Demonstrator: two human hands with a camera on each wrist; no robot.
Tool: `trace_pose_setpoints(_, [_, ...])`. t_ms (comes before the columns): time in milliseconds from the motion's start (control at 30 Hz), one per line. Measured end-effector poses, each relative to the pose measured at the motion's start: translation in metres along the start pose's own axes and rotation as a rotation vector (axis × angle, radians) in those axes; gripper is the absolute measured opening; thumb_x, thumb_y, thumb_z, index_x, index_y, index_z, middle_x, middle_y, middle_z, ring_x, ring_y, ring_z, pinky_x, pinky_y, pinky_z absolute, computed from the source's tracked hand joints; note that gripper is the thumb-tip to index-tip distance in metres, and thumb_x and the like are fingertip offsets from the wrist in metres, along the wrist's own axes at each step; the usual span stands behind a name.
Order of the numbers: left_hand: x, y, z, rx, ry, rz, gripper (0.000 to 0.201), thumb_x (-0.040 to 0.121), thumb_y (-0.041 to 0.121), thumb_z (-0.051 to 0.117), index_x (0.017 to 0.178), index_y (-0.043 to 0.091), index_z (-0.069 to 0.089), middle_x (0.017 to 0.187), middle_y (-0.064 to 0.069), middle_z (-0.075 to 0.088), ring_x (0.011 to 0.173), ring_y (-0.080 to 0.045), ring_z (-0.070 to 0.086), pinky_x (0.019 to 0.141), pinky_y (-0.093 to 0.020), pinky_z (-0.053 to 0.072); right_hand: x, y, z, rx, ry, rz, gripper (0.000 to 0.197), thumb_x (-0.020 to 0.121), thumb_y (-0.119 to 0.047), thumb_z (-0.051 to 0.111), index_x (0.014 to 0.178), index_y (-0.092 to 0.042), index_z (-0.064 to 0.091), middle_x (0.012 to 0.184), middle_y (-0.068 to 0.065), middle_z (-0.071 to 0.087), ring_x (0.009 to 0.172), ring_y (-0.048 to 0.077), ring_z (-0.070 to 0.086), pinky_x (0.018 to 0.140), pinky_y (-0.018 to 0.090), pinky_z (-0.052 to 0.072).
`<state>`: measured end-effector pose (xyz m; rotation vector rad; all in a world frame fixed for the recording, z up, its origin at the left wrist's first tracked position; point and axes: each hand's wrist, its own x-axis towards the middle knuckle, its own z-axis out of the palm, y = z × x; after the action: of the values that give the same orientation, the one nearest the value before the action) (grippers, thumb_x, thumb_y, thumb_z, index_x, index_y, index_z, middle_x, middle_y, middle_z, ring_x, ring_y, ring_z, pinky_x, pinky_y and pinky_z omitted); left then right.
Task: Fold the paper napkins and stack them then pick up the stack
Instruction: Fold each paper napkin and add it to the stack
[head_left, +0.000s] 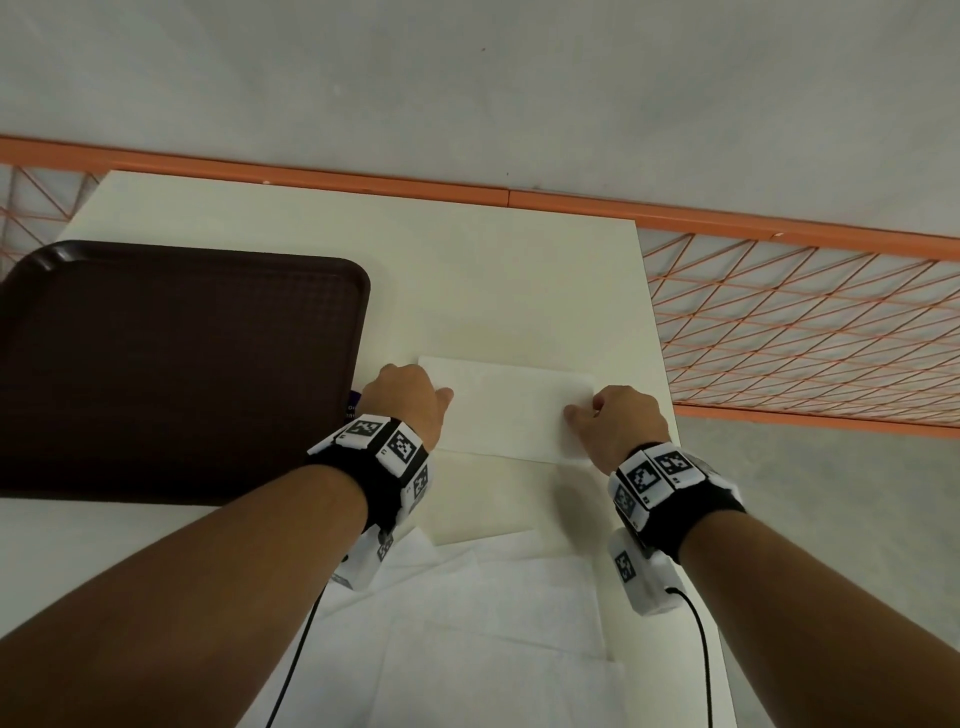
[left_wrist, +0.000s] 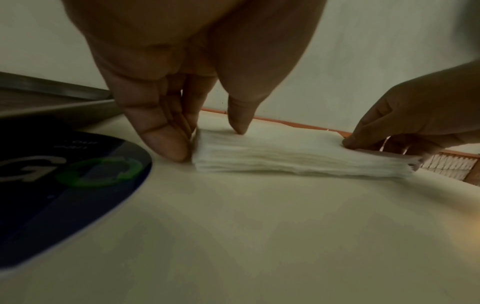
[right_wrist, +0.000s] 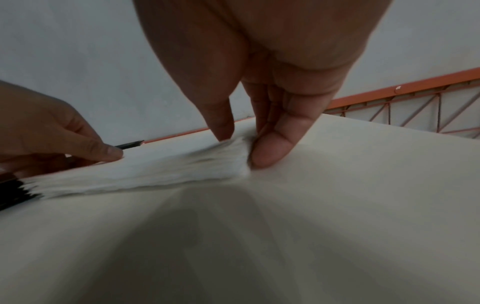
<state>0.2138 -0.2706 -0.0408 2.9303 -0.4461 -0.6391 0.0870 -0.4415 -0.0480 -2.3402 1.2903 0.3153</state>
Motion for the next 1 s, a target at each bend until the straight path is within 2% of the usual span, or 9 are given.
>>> trace_pose_setpoints(233, [-0.004, -0.003, -0.006, -0.007, -0.032, -0.017, 0.052, 0.096, 0.050, 0.042, 0.105, 0.002, 0.060, 0.117, -0.015, 0.056, 0.101, -0.032, 0.059, 0.070, -0.034, 0.041, -0.007, 0.000, -0.007, -0.004, -0.001, 0.011, 0.048, 0.090, -0.054, 0.054, 0.105, -0.009, 0.063, 0.106, 0.011, 0.066, 0.094, 0.031, 0.062, 0.076, 0.032, 0.048])
trace_pose_setpoints(400, [-0.020, -0.013, -0.016, 0.003, 0.009, 0.061, 0.054, 0.095, 0.052, 0.042, 0.119, 0.005, 0.052, 0.124, -0.012, 0.048, 0.111, -0.032, 0.053, 0.079, -0.036, 0.041, -0.039, 0.006, -0.021, -0.021, 0.039, -0.024, 0.051, 0.093, -0.052, 0.049, 0.128, -0.015, 0.050, 0.123, 0.007, 0.059, 0.111, 0.029, 0.057, 0.086, 0.037, 0.045])
trace_pose_setpoints(500, [-0.038, -0.022, -0.023, 0.019, 0.014, 0.182, 0.048, 0.095, 0.049, 0.044, 0.122, 0.010, 0.052, 0.123, -0.008, 0.051, 0.112, -0.029, 0.052, 0.086, -0.037, 0.042, -0.069, 0.003, -0.021, 0.028, 0.048, -0.094, 0.043, 0.092, -0.047, 0.052, 0.124, -0.019, 0.050, 0.116, 0.003, 0.061, 0.104, 0.026, 0.059, 0.084, 0.036, 0.046])
trace_pose_setpoints(567, [-0.053, -0.028, -0.028, 0.027, -0.006, 0.252, 0.042, 0.094, 0.047, 0.047, 0.115, 0.013, 0.059, 0.117, -0.005, 0.057, 0.107, -0.026, 0.055, 0.087, -0.037, 0.047, -0.092, 0.002, -0.016, 0.038, 0.029, -0.201, 0.035, 0.091, -0.044, 0.055, 0.116, -0.020, 0.054, 0.107, 0.000, 0.063, 0.096, 0.023, 0.060, 0.083, 0.033, 0.049])
trace_pose_setpoints(667, [-0.085, -0.042, -0.027, -0.009, -0.092, 0.332, 0.031, 0.090, 0.045, 0.055, 0.098, 0.018, 0.066, 0.099, 0.000, 0.065, 0.094, -0.020, 0.061, 0.085, -0.036, 0.053, -0.132, 0.008, 0.001, -0.034, -0.109, -0.431, 0.029, 0.088, -0.043, 0.059, 0.109, -0.022, 0.060, 0.100, -0.003, 0.065, 0.094, 0.020, 0.061, 0.081, 0.030, 0.049])
trace_pose_setpoints(733, [-0.105, -0.054, -0.019, -0.002, -0.180, 0.377, 0.025, 0.088, 0.044, 0.058, 0.094, 0.020, 0.067, 0.094, 0.002, 0.066, 0.091, -0.018, 0.063, 0.084, -0.033, 0.052, -0.156, 0.015, 0.016, -0.133, -0.248, -0.542, 0.035, 0.087, -0.046, 0.061, 0.113, -0.024, 0.059, 0.107, -0.005, 0.062, 0.100, 0.018, 0.059, 0.084, 0.029, 0.046])
trace_pose_setpoints(800, [-0.123, -0.066, -0.009, 0.033, -0.260, 0.387, 0.023, 0.087, 0.041, 0.060, 0.093, 0.020, 0.067, 0.094, 0.002, 0.068, 0.090, -0.017, 0.063, 0.083, -0.031, 0.052, -0.175, 0.022, 0.029, -0.226, -0.350, -0.562, 0.047, 0.084, -0.052, 0.061, 0.123, -0.027, 0.053, 0.119, -0.007, 0.057, 0.109, 0.016, 0.054, 0.090, 0.030, 0.045])
trace_pose_setpoints(900, [-0.143, -0.081, 0.007, 0.075, -0.332, 0.361, 0.022, 0.086, 0.040, 0.062, 0.097, 0.022, 0.066, 0.103, 0.002, 0.066, 0.095, -0.019, 0.062, 0.086, -0.029, 0.051, -0.191, 0.024, 0.043, -0.340, -0.364, -0.572, 0.062, 0.082, -0.054, 0.064, 0.134, -0.026, 0.045, 0.130, -0.004, 0.050, 0.117, 0.020, 0.049, 0.096, 0.035, 0.043])
trace_pose_setpoints(1000, [-0.158, -0.090, 0.023, 0.080, -0.385, 0.372, 0.030, 0.085, 0.039, 0.063, 0.109, 0.022, 0.062, 0.115, 0.000, 0.062, 0.105, -0.019, 0.059, 0.091, -0.030, 0.048, -0.196, 0.019, 0.050, -0.450, -0.298, -0.597, 0.059, 0.083, -0.049, 0.065, 0.132, -0.022, 0.045, 0.128, 0.001, 0.050, 0.116, 0.025, 0.049, 0.097, 0.039, 0.040])
